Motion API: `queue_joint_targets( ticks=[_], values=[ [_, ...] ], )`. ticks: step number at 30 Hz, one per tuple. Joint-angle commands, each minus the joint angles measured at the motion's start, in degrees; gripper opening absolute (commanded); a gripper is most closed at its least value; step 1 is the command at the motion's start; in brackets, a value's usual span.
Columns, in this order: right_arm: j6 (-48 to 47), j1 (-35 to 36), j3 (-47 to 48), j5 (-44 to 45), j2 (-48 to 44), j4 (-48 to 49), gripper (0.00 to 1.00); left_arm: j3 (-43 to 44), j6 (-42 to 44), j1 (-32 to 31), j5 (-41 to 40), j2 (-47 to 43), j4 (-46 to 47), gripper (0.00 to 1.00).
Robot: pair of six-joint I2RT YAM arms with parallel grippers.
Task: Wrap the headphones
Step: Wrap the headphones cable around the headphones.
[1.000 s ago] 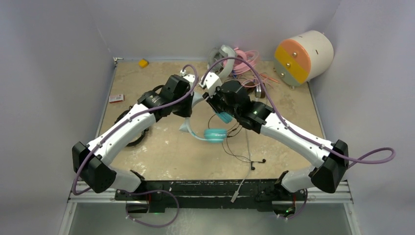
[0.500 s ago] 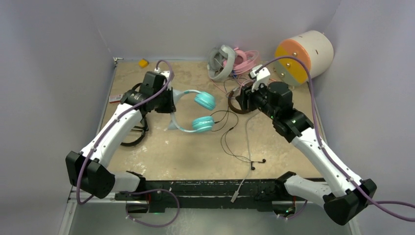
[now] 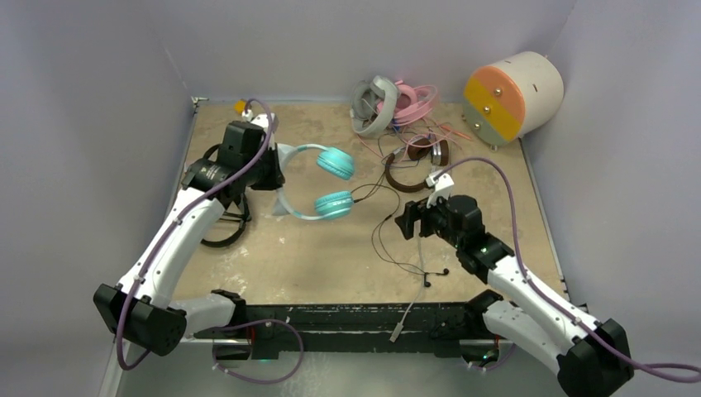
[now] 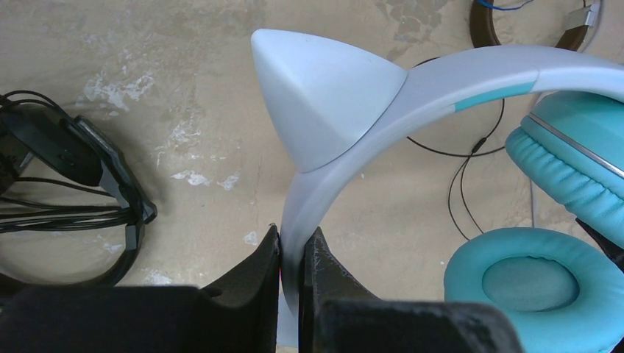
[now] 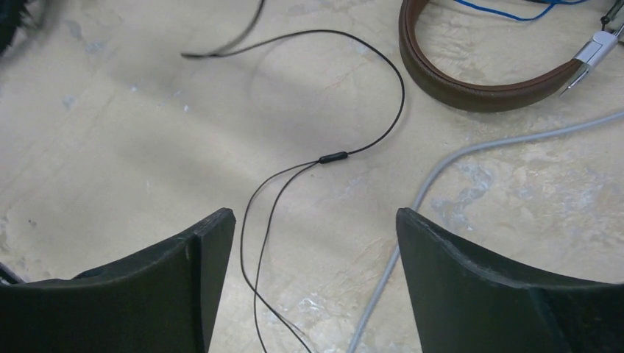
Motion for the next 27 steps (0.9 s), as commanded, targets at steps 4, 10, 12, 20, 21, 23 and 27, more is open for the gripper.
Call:
queue_joint_targets(
  ticks=[4,10,12,20,21,23,27],
  values=[
    [5.2,-0.3,-8.9,-2.2,-4.1,21.6,0.93,6.4,-2.1,0.4,-0.1,-2.7,-0.5,0.00],
    [11.8,-0.3,-11.4,-7.6,4.1,37.0,0.94,8.2,-3.1,0.4,2.9,-2.8,-1.7,0.00],
    [12.8,-0.2,-11.1,-9.0,8.1,41.5,0.94,8.5,-3.1,0.4,3.6,-2.9,-1.7,0.00],
    [13.6,-0.2,-5.8,-11.6,19.9,52.6,0.82,9.3,-3.1,0.4,4.0,-3.2,-2.5,0.00],
    [13.7,-0.2,-5.0,-11.6,20.9,53.2,0.80,9.3,-3.0,0.4,4.1,-3.2,-2.5,0.00],
    [13.8,-0.2,-3.5,-11.7,22.9,54.5,0.76,9.4,-3.0,0.4,4.3,-3.2,-2.6,0.00],
    [13.4,-0.2,0.6,-12.6,25.7,53.4,0.65,10.0,-3.0,0.4,4.5,-3.1,-3.1,0.00]
  ],
)
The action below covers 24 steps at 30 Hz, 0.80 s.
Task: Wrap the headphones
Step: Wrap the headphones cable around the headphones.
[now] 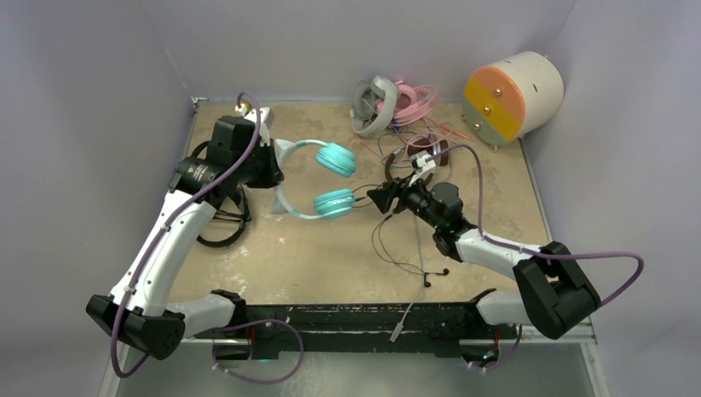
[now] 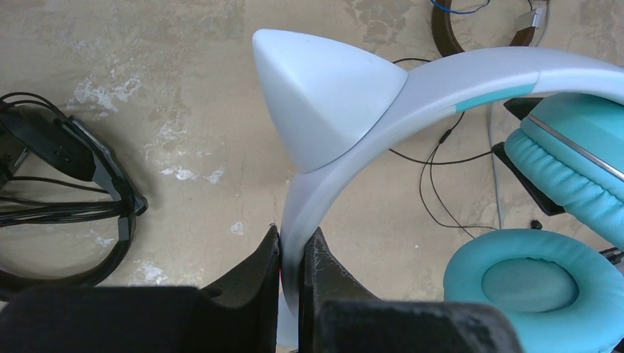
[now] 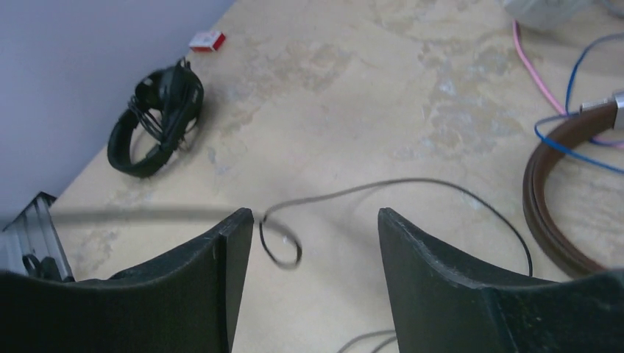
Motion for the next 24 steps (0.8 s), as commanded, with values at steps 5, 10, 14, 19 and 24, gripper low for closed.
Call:
queue_joint_targets(
  ticks=[5,10,14,19,24],
  values=[
    [0.0,-0.2,8.8,-0.9,3.2,3.2,0.41,6.0,-2.6,0.4,2.6,-1.4,1.1,0.00],
    [-2.2,-0.2,8.1,0.9,-2.0,0.1,0.00,6.9,-1.2,0.3,1.7,-0.3,0.6,0.00],
    [-8.1,-0.2,8.5,3.4,-11.7,-11.1,0.00,7.3,0.5,0.3,1.0,2.3,0.2,0.00],
    [-20.2,2.3,17.6,6.7,-19.7,-31.4,0.00,7.8,1.3,-0.7,0.4,7.0,-0.1,0.00],
    [-32.4,12.1,29.3,19.4,-16.5,-45.4,0.00,12.1,1.8,-9.1,-8.0,13.5,-2.4,0.00]
  ],
)
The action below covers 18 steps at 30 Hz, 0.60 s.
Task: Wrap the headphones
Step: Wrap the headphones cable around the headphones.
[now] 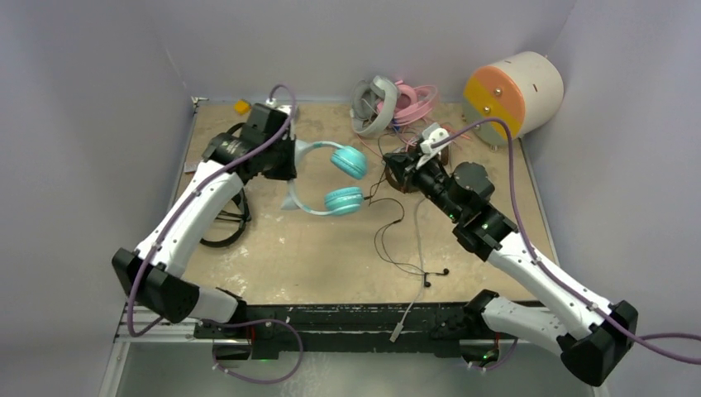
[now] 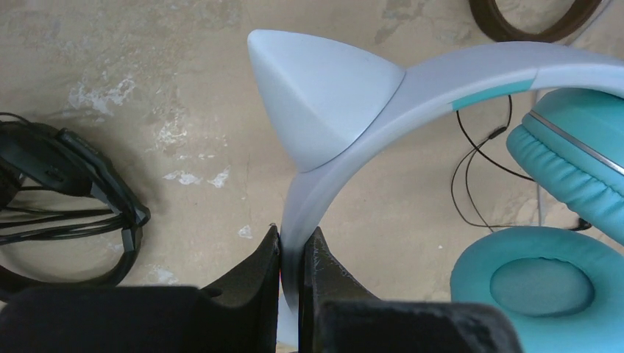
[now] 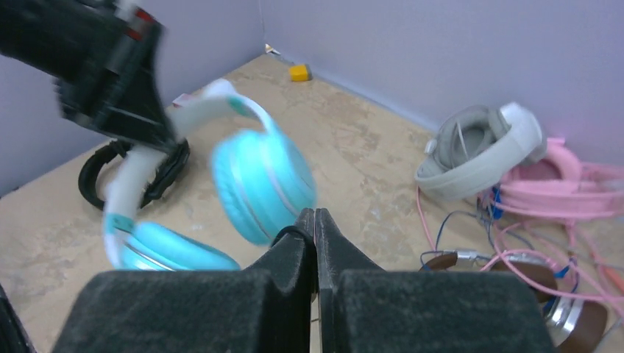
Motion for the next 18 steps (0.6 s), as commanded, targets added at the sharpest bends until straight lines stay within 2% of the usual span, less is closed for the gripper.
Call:
queue_joint_targets(
  ticks=[1,11,18],
  values=[
    [-13.5,7.4,9.2,11.6,3.5,-15.4,0.00,6.8,0.5,-7.8,-6.6,4.2,0.0,0.00],
    [-18.5,12.3,14.9,24.6,8.1,-20.3,0.01,10.3,0.2,-14.2,-11.2,10.4,-0.5,0.00],
    [-15.6,12.5,12.2,27.2,2.6,-19.7,0.00,11.5,-2.0,-14.3,-17.1,10.5,-1.0,0.00]
  ],
)
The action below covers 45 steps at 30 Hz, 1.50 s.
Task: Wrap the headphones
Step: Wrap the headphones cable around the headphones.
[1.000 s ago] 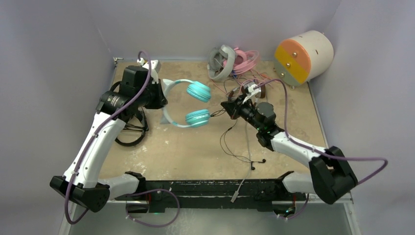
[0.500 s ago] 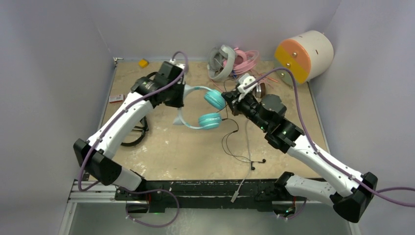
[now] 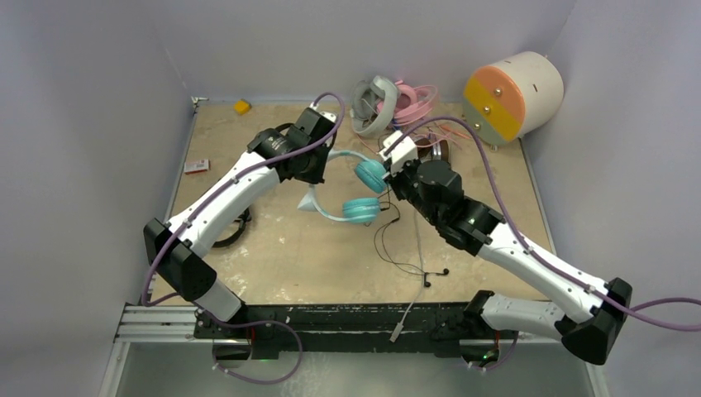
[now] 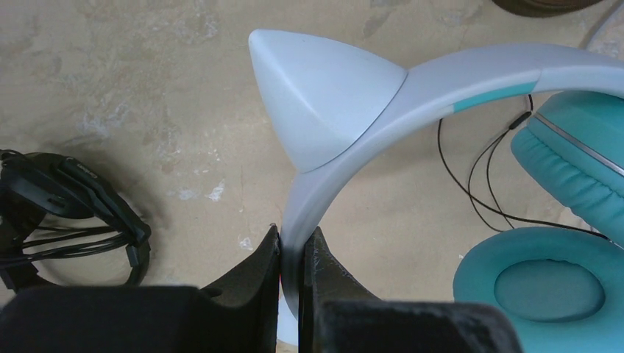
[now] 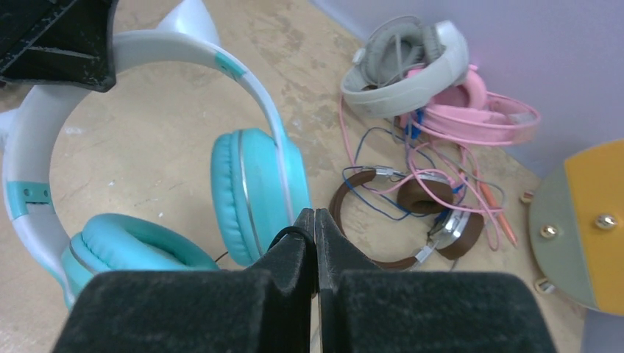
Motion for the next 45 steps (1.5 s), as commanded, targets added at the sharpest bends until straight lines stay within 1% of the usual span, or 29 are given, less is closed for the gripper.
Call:
queue_joint_targets(
  ticks=[1,3,6,13,17,20,22,24,25,29,35,38,45],
  values=[
    [1.0,0.2,0.1,4.4,-5.7,1.9,0.00,4.1,-2.5,-0.3,-4.9,-1.6,1.4,0.00],
    [2.4,0.2,0.2,4.8,-5.9,-0.1,0.00,4.2,-2.7,-0.3,-4.3,-2.0,1.8,0.00],
    [2.2,0.2,1.7,5.4,-4.5,-2.9,0.01,3.8,-1.7,-0.3,-1.1,-2.2,2.7,0.00],
    [-0.1,0.2,6.5,7.2,0.9,-4.8,0.16,2.2,0.1,-0.4,3.8,-2.7,3.4,0.00],
    [0.1,0.2,5.7,5.3,0.4,-3.1,0.25,1.7,0.1,-0.4,4.3,-3.9,3.8,0.00],
    [0.3,0.1,4.6,4.9,-0.5,-1.5,0.28,1.6,0.2,-0.4,4.5,-4.4,3.6,0.00],
    [0.3,0.1,5.3,6.0,-0.1,-2.2,0.29,1.4,0.4,-0.4,4.2,-4.5,3.3,0.00],
    [0.0,0.1,6.2,6.9,0.6,-3.5,0.34,1.2,0.4,-0.4,4.1,-4.6,3.2,0.00],
    [-0.1,0.1,6.5,6.9,0.9,-3.7,0.34,1.0,0.5,-0.4,4.5,-4.7,3.2,0.00],
    [-0.1,0.0,6.9,4.7,1.1,-4.3,0.32,0.8,0.8,-0.4,5.9,-5.0,3.4,0.00],
    [0.8,-0.1,5.5,-0.1,-1.1,-4.3,0.36,0.5,0.1,-0.3,6.5,-6.0,3.5,0.00],
    [0.6,-0.3,4.6,-2.3,-1.6,-4.0,0.36,0.1,-0.1,-0.3,8.6,-6.6,4.2,0.00],
    [1.9,-1.2,3.6,-3.3,-2.7,-4.5,0.36,-2.0,-1.0,1.2,14.0,-7.2,6.3,0.00]
  ],
)
